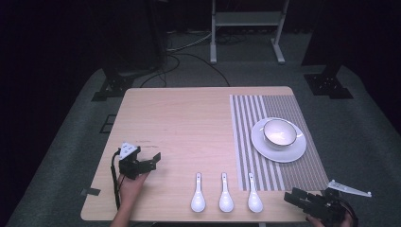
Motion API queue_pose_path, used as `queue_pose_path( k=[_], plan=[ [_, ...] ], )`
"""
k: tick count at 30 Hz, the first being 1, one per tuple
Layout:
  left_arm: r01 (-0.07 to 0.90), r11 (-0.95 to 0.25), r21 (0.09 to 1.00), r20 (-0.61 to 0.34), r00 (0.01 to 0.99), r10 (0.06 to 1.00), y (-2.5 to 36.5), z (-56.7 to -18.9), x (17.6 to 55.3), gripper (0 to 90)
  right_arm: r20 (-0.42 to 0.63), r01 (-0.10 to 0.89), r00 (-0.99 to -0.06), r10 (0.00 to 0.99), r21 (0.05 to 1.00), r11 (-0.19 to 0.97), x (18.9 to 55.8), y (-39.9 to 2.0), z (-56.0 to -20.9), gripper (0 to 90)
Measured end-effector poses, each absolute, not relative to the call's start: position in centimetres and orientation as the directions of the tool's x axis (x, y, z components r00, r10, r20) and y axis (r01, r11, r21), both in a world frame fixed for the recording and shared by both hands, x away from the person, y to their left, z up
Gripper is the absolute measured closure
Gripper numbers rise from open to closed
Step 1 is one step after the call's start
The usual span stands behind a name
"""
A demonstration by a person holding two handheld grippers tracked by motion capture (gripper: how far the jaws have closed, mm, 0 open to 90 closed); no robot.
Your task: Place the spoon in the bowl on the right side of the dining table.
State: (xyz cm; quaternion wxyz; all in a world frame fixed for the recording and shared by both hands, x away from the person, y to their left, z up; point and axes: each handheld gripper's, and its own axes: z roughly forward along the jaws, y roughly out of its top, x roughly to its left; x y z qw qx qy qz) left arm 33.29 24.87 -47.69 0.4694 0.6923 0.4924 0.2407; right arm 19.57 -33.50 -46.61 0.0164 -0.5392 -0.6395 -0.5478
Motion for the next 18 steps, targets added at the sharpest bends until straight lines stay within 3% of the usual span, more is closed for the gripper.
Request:
queue_pose_path(
  k=[18],
  plan=[
    [0.457,-0.073,0.887,-0.129,0.396,0.909,24.9,-47.7,33.3,4.7,0.612,0.719,-0.406,0.679,0.672,-0.175,20.3,-32.2,-46.9,31.4]
  ],
)
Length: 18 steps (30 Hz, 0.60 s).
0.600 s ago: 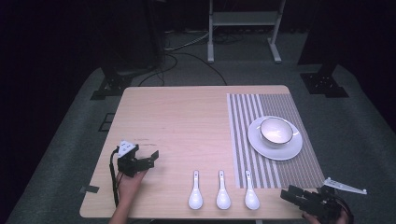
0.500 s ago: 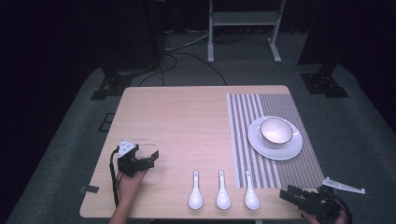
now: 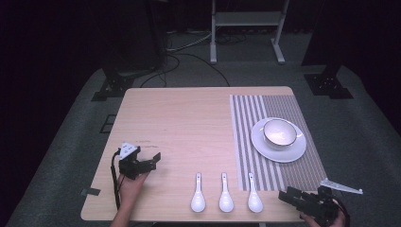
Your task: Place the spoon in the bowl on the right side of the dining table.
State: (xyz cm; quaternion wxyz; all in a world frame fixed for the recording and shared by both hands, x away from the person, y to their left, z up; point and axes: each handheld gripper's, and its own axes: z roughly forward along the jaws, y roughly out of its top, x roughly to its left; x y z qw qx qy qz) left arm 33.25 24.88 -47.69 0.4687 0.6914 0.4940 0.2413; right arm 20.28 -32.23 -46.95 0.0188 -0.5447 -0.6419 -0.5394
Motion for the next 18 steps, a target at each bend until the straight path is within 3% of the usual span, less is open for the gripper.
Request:
queue_pose_path(
  k=[18],
  plan=[
    [0.459,-0.067,0.886,-0.134,0.391,0.910,24.9,-47.7,33.2,4.7,0.622,0.743,-0.455,0.637,0.659,-0.114,22.2,-29.6,-46.1,31.1]
  ],
)
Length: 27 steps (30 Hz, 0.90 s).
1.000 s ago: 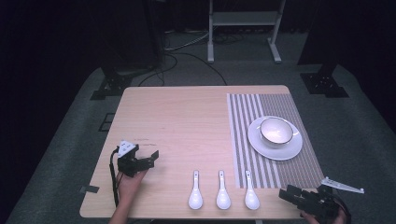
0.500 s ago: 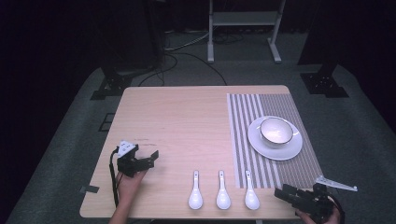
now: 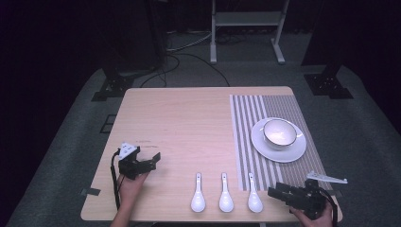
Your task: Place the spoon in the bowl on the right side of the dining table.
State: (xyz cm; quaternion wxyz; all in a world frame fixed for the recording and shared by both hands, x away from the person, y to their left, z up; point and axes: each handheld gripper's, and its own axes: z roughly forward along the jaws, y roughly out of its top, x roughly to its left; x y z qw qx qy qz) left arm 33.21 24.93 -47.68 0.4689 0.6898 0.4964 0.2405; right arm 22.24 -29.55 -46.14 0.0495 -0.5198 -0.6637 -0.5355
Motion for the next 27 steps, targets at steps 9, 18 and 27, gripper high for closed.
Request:
queue_pose_path(
  k=[9,18,27],
  plan=[
    [0.458,-0.066,0.886,-0.134,0.390,0.911,24.9,-47.7,33.2,4.7,0.631,0.767,-0.447,0.634,0.635,-0.091,23.6,-28.4,-46.6,31.4],
    [0.459,-0.067,0.886,-0.133,0.390,0.911,24.9,-47.7,33.2,4.7,0.637,0.782,-0.448,0.627,0.619,-0.070,25.2,-27.3,-46.8,32.4],
    [0.459,-0.065,0.886,-0.135,0.390,0.911,25.0,-47.7,33.2,4.7,0.648,0.796,-0.440,0.622,0.602,-0.064,26.6,-26.6,-46.9,33.6]
  ],
)
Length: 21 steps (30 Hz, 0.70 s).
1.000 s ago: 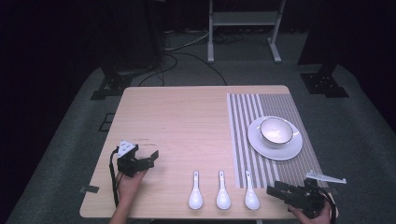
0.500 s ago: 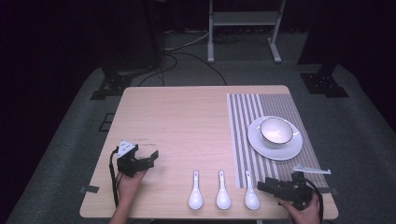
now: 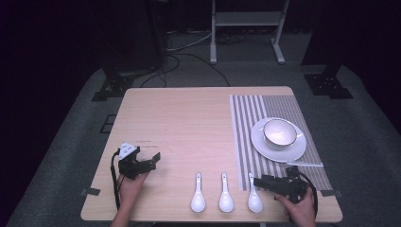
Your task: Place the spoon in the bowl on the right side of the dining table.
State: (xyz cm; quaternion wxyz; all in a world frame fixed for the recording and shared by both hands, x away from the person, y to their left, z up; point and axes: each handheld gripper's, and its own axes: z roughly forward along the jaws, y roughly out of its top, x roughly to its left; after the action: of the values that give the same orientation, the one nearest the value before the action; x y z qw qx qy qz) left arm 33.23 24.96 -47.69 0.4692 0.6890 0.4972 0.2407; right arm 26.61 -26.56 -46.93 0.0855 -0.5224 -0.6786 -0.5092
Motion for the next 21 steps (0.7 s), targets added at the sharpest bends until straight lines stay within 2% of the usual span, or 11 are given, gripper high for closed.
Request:
queue_pose_path(
  k=[21],
  plan=[
    [0.460,-0.059,0.886,-0.140,0.388,0.911,25.0,-47.7,33.2,4.7,0.672,0.836,-0.390,0.629,0.545,-0.064,28.7,-25.7,-48.0,40.7]
  ],
)
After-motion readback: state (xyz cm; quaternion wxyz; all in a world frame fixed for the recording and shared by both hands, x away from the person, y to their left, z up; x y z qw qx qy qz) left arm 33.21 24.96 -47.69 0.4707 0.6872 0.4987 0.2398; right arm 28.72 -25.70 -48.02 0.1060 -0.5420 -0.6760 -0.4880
